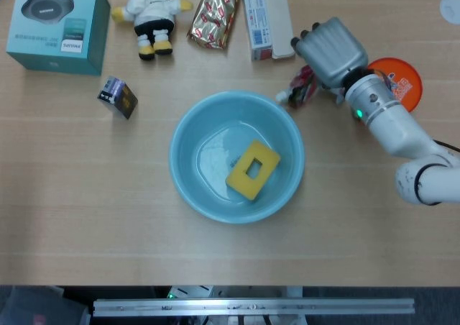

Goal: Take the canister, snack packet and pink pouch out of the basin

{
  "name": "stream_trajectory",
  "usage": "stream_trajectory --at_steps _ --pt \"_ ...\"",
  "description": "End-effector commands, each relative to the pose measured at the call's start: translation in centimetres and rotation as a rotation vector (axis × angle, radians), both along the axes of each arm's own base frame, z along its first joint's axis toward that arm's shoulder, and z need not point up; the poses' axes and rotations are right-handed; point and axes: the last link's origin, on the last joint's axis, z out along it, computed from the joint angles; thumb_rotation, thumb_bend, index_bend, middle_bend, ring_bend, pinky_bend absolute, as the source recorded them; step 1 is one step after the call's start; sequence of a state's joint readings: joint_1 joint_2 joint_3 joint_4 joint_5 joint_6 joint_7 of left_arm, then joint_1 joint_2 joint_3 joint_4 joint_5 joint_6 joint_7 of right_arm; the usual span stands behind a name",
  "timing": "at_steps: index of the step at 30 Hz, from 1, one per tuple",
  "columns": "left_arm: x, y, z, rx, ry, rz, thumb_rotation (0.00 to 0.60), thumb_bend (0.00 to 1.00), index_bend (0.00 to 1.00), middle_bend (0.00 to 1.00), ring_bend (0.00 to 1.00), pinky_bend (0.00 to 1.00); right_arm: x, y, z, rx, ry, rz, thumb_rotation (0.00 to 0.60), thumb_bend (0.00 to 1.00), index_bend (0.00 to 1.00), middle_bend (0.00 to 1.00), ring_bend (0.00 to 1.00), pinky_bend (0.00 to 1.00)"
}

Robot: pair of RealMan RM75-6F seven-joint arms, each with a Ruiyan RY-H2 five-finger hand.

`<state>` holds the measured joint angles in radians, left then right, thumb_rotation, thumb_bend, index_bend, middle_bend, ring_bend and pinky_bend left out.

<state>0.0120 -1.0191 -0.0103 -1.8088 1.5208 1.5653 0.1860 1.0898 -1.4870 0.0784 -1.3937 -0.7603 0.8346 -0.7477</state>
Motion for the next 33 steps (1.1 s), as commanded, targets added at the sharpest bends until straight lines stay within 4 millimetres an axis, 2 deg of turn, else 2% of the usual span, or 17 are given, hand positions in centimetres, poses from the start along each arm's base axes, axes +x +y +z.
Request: stream_trajectory --at_steps 1,6,9,12,22,30,33 --pt "0.0 0.0 0.0 0.0 -0.001 -0.002 0.6 0.34 0.32 0.27 0.21 0.16 0.2 0.0 0.1 -0.006 -0.002 0.002 0.6 0.13 0.19 0.31 0.28 0.54" --pt "0.2 0.3 0.0 0.004 -0.002 -0.012 0.6 0.35 0.32 0.27 0.21 0.16 0.1 0.3 1.7 -0.038 -0.038 0.001 0.6 0.13 0.17 0.29 0.27 0.53" --pt "0.3 0.5 0.2 0.013 -0.005 -0.02 0.6 0.35 0.32 0.27 0.21 0.16 -0.7 1.2 3.5 -0.067 -0.073 -0.01 0.6 0.13 0.17 0.29 0.27 0.53" --pt "0.3 0.9 0.3 0.021 -0.01 -0.03 0.6 0.35 0.32 0.27 0.21 0.16 -2.3 2.7 6.0 -0.108 -0.1 -0.035 0.6 0.13 0.17 0.3 0.27 0.53" --pt "0.8 2.3 -0.1 0.008 -0.028 -0.083 0.6 0.34 0.32 0.27 0.21 0.16 -9.7 10.3 15.5 -0.305 -0.102 -0.137 0.6 0.13 0.27 0.37 0.31 0.54" --pt "1.4 2.3 -1.0 -0.028 -0.017 -0.117 0.6 0.34 0.32 0.27 0.21 0.16 -15.4 17.6 19.5 -0.418 -0.121 -0.236 0.6 0.13 0.32 0.38 0.32 0.54" --pt "1.7 2.2 -1.2 -0.029 -0.018 -0.126 0.6 0.35 0.32 0.27 0.21 0.16 -16.8 20.2 20.7 -0.466 -0.134 -0.257 0.6 0.13 0.33 0.4 0.34 0.56"
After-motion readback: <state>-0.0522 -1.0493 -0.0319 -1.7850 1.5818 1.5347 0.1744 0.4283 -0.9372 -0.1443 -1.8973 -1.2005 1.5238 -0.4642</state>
